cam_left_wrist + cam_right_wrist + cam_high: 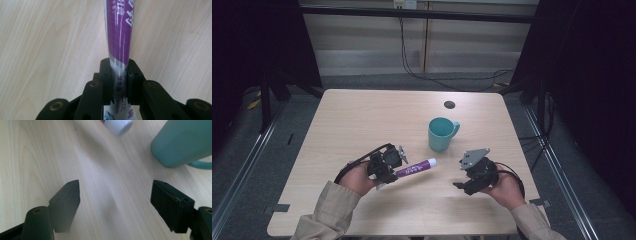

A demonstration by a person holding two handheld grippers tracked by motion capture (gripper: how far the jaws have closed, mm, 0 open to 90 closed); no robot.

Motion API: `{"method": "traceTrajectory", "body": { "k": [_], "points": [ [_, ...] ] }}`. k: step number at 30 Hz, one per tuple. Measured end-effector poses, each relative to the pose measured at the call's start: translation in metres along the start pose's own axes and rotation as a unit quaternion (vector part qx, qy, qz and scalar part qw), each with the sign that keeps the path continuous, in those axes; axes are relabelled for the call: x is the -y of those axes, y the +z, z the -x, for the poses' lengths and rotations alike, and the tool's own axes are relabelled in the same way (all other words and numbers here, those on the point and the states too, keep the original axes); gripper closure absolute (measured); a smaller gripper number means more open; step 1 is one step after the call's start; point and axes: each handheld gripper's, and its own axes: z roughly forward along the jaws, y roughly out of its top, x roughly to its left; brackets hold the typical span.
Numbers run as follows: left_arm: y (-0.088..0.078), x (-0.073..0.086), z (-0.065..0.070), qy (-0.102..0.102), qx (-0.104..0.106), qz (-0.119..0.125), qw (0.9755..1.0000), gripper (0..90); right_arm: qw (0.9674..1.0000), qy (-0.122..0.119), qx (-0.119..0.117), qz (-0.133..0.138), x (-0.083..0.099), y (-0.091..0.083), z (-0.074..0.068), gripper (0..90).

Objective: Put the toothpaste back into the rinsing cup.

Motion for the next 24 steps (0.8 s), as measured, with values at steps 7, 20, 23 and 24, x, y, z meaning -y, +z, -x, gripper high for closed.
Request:
{"method": "traceTrajectory", "body": {
  "k": [7, 20, 23, 24],
  "points": [
    [0.003, -0.009, 0.006, 0.013, 0.006, -0.003, 0.9999, 78.5, 0.9996, -0.021, -0.020, -0.003, -0.018, 0.001, -0.001, 27.9],
    [0.007, -0.030, 0.018, 0.035, 0.028, -0.001, 0.9990, 78.5, 0.9972, -0.071, -0.023, -0.008, -0.043, 0.008, -0.008, 33.3],
    [0.007, -0.032, 0.019, 0.039, 0.028, 0.004, 0.9989, 78.5, 0.9966, -0.077, -0.027, -0.014, -0.046, 0.011, -0.010, 34.3],
    [0.008, -0.035, 0.020, 0.044, 0.030, 0.005, 0.9986, 78.5, 0.9962, -0.080, -0.030, -0.016, -0.047, 0.013, -0.011, 34.5]
  ]
}}
